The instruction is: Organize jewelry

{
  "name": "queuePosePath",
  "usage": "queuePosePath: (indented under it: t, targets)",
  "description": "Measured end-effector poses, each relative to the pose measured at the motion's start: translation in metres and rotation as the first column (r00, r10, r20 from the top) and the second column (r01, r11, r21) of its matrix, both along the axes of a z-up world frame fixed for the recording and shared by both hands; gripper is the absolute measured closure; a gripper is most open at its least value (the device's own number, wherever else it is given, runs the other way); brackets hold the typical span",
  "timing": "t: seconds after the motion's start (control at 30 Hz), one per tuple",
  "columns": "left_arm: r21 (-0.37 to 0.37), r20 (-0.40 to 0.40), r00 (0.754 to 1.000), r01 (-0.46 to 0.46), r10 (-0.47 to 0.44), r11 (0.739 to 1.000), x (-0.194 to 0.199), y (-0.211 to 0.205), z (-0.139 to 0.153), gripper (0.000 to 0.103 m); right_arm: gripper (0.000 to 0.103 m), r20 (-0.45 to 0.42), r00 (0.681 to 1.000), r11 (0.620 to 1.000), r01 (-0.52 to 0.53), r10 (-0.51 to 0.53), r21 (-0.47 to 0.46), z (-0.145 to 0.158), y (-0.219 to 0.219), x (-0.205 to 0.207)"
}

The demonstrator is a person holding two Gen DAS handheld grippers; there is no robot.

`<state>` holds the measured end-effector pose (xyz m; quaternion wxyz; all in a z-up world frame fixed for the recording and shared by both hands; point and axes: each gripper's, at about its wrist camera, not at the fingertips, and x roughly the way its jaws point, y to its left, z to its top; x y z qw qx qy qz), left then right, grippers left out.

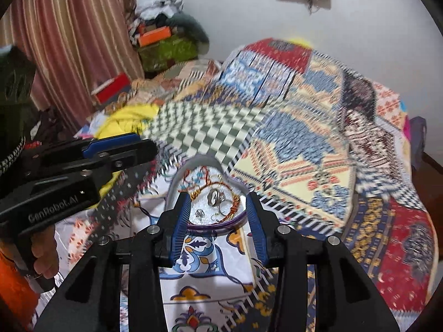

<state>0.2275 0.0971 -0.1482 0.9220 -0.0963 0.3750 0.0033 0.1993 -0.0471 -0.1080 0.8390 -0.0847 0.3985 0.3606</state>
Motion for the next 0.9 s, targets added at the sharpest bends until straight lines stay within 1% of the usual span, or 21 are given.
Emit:
queuePosePath:
  t: [0.03, 0.13, 0.2, 0.23, 0.33, 0.37, 0.43, 0.47, 0.57, 0.6, 0.63, 0.7, 0.73, 0.77, 0.8, 0.83, 0.87, 0.9]
  targets:
    - [0.000, 0.007, 1.000, -0.003, 0.003, 1.000, -0.003, 0.001, 0.004, 0.077, 0.065, 0.008, 1.000, 1.000, 0.011, -0.011, 0.017, 0.008, -0.005, -0.002]
    - [0.004, 0.058, 0.998, -0.014, 0.014, 1.000, -0.021, 0.001, 0.029, 0.077, 0.065, 0.038, 0.999, 0.996, 0.035, -0.038, 0.083, 0.036, -0.021, -0.015]
    - [0.015, 0.097, 0.995, -0.015, 0.013, 1.000, -0.034, -0.001, 0.047, 0.077, 0.065, 0.079, 0.995, 0.989, 0.053, -0.064, 0.135, 0.062, -0.034, -0.028]
    - [0.021, 0.109, 0.994, -0.014, 0.012, 1.000, -0.038, -0.002, 0.053, 0.077, 0.065, 0.096, 0.993, 0.987, 0.059, -0.074, 0.151, 0.070, -0.038, -0.034]
    - [0.054, 0.178, 0.984, -0.011, 0.001, 0.998, -0.062, -0.010, 0.083, 0.073, 0.065, 0.167, 0.979, 0.971, 0.078, -0.118, 0.226, 0.105, -0.056, -0.058]
    - [0.064, 0.211, 0.978, -0.014, 0.000, 0.998, -0.073, -0.013, 0.094, 0.072, 0.065, 0.199, 0.971, 0.963, 0.083, -0.136, 0.256, 0.120, -0.064, -0.071]
    - [0.076, 0.262, 0.965, -0.012, -0.009, 0.997, -0.092, -0.018, 0.114, 0.070, 0.065, 0.245, 0.956, 0.953, 0.085, -0.159, 0.290, 0.137, -0.070, -0.088]
    - [0.085, 0.299, 0.954, -0.012, -0.014, 0.996, -0.106, -0.022, 0.128, 0.070, 0.065, 0.282, 0.943, 0.946, 0.082, -0.175, 0.312, 0.149, -0.075, -0.104]
    - [0.104, 0.377, 0.926, -0.015, -0.025, 0.994, -0.137, -0.031, 0.153, 0.069, 0.065, 0.362, 0.908, 0.933, 0.077, -0.211, 0.350, 0.168, -0.083, -0.137]
    - [0.114, 0.416, 0.909, -0.022, -0.028, 0.993, -0.152, -0.036, 0.164, 0.066, 0.065, 0.392, 0.892, 0.929, 0.073, -0.224, 0.364, 0.175, -0.086, -0.150]
    - [0.121, 0.435, 0.900, -0.027, -0.028, 0.992, -0.159, -0.039, 0.169, 0.062, 0.065, 0.412, 0.881, 0.925, 0.071, -0.234, 0.374, 0.179, -0.088, -0.159]
    - [0.150, 0.495, 0.868, -0.048, -0.033, 0.987, -0.183, -0.050, 0.182, 0.060, 0.061, 0.454, 0.853, 0.918, 0.069, -0.258, 0.391, 0.186, -0.091, -0.180]
    - [0.162, 0.516, 0.856, -0.055, -0.037, 0.985, -0.192, -0.054, 0.187, 0.057, 0.055, 0.471, 0.841, 0.916, 0.070, -0.268, 0.395, 0.189, -0.091, -0.187]
    - [0.178, 0.548, 0.836, -0.063, -0.045, 0.982, -0.206, -0.061, 0.191, 0.055, 0.050, 0.481, 0.831, 0.914, 0.075, -0.278, 0.398, 0.189, -0.091, -0.191]
    - [0.183, 0.567, 0.823, -0.067, -0.050, 0.981, -0.214, -0.064, 0.193, 0.050, 0.046, 0.494, 0.817, 0.910, 0.085, -0.297, 0.406, 0.190, -0.092, -0.199]
    - [0.190, 0.585, 0.810, -0.077, -0.050, 0.979, -0.221, -0.067, 0.195, 0.045, 0.041, 0.499, 0.811, 0.908, 0.090, -0.305, 0.409, 0.189, -0.093, -0.202]
    - [0.203, 0.602, 0.797, -0.102, -0.042, 0.974, -0.230, -0.072, 0.196, 0.043, 0.034, 0.502, 0.805, 0.906, 0.098, -0.315, 0.412, 0.187, -0.093, -0.204]
    - [0.209, 0.610, 0.792, -0.119, -0.034, 0.971, -0.235, -0.075, 0.197, 0.037, 0.030, 0.501, 0.801, 0.903, 0.109, -0.328, 0.416, 0.186, -0.093, -0.206]
